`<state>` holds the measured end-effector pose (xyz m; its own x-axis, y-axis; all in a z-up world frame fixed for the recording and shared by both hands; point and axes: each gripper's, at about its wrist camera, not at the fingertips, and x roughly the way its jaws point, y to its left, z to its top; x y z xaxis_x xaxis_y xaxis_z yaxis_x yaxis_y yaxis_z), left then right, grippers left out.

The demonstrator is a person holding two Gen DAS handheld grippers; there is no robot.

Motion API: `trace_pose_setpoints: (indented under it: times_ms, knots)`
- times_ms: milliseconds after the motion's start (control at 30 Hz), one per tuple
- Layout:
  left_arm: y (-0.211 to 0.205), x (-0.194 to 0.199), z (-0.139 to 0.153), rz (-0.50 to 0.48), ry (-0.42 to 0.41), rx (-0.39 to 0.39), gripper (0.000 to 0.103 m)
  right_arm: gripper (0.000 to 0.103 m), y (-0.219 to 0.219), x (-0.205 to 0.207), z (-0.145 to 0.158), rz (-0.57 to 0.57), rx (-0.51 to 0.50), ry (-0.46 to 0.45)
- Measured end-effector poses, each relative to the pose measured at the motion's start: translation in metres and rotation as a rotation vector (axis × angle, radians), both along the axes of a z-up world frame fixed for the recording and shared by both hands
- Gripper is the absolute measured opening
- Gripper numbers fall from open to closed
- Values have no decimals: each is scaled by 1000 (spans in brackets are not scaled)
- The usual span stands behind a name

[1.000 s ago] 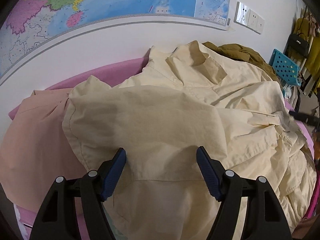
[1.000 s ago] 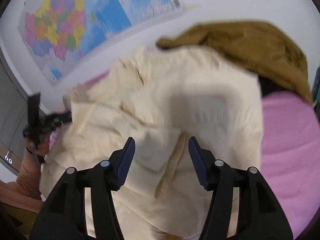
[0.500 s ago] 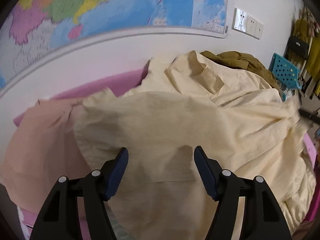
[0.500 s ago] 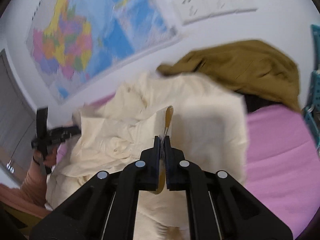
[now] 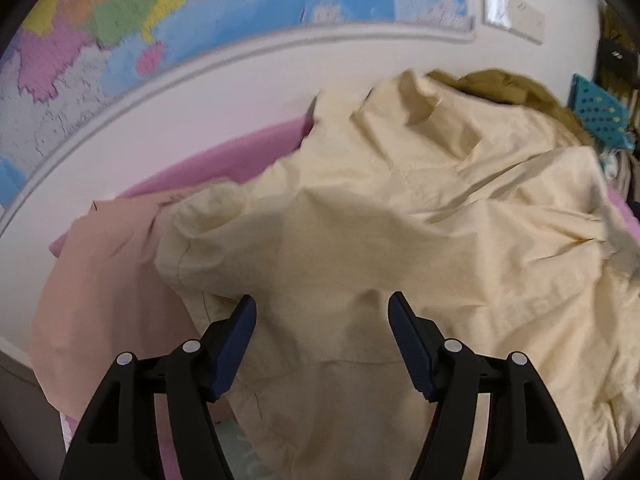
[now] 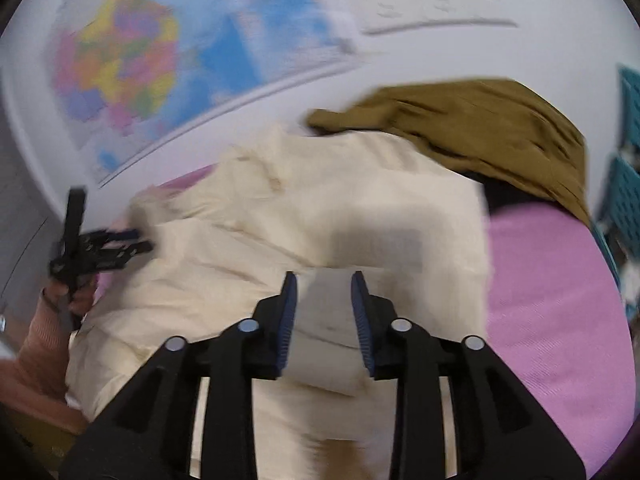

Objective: Fold large clothes

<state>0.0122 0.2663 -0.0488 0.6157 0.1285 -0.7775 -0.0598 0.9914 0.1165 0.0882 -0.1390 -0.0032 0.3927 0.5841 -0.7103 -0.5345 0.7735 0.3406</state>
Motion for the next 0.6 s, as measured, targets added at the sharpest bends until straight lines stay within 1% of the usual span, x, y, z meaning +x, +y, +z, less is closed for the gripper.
trace_pose_setpoints:
  times_ms: [67,100,133,200,233,267,300,333,367,400,500,533,600]
  knots:
    - [-6,-5,2,-23,-9,11,69,30,17,-2,-4,70,-22,3]
    - [-9,-5,-2,-32,3,26,70,30,24,-1,-10,90,-35,16]
    - [-11,-2,-10,-36,35,37,70,30,30,3,-22,100,-59,46]
    - [-10,6,-29,-24,87,72,72,25,36,16,-49,96,-111,109]
    - [-9,6,-32,-23,85,80,74,21,35,20,-58,94,-112,142]
    - [-8,6,-32,-17,81,79,74,21,34,23,-62,88,-97,165]
    - [-7,7,-30,-3,81,75,74,21,33,24,-61,81,-86,166]
    - [-7,5,-26,19,74,79,73,25,32,22,-56,78,-93,148]
    - [-6,2,-20,37,62,79,73,37,31,19,-49,72,-95,125]
    - [-5,-3,-14,47,45,76,73,40,28,14,-40,69,-83,97]
    - [-9,-27,10,25,-39,57,73,40,25,1,-24,112,-43,70]
    - [-10,-34,14,12,-52,51,73,40,25,-7,-18,149,-29,58]
    - [-17,-49,20,-28,-77,34,74,43,26,-16,-18,186,-19,62]
